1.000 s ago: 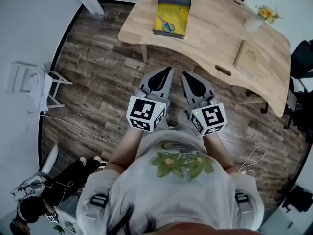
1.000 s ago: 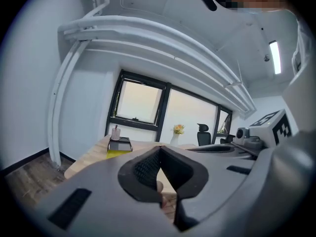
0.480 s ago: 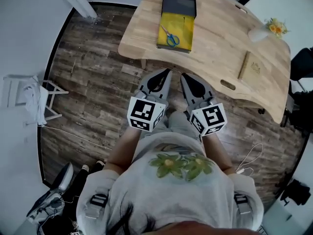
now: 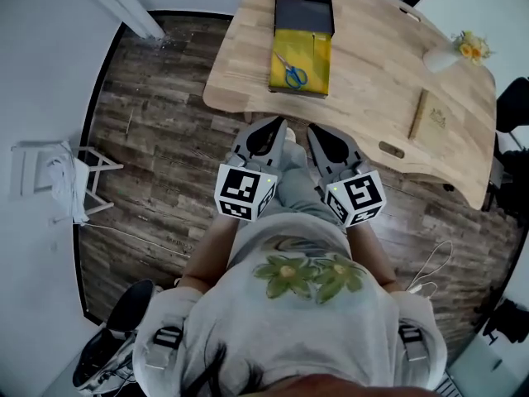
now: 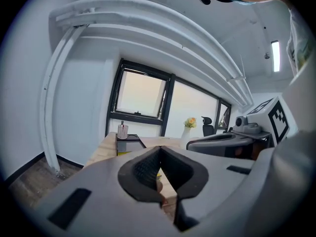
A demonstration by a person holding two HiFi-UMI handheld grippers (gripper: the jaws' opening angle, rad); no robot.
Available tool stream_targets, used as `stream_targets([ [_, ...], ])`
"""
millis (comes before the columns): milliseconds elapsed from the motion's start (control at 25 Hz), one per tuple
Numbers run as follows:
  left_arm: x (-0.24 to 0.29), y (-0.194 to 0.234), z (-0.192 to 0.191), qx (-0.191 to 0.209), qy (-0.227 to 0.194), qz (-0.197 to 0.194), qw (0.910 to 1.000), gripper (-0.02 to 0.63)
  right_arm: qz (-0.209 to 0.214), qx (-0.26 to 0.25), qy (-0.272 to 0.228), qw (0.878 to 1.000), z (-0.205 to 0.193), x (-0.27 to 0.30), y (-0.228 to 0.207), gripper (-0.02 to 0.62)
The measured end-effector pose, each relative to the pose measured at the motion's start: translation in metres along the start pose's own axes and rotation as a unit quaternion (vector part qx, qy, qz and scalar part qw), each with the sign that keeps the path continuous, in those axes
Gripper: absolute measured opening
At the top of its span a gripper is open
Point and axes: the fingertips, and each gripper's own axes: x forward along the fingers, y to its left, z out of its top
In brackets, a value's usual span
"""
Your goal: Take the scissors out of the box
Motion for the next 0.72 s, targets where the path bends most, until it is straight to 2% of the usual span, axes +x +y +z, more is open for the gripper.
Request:
stream_targets([
  [240, 0.019, 0.028, 0.005, 0.003, 0.003, 0.016, 0.9999, 0.006, 0.015, -0.004, -0.003, 1.000, 0.006, 0.029, -0.016, 0.006],
  [400, 0.037, 0.044, 0.013, 0.018, 0.014, 0.008, 0.9997, 0.006, 0.003, -0.010, -0.003, 1.000, 0.014, 0.045, -0.037, 0.006],
  [560, 0.060, 0.073, 0.036, 0.028, 0.006, 0.018, 0.9994, 0.006, -0.014, -0.017, -0.008, 1.000, 0.027, 0.062, -0.066, 0.006],
  [720, 0.080, 0.092, 0.042, 0.023, 0.005, 0.024, 0.9994, 0.006, -0.035, -0.020, 0.014, 0.999, 0.021, 0.081, -0.094, 0.006],
])
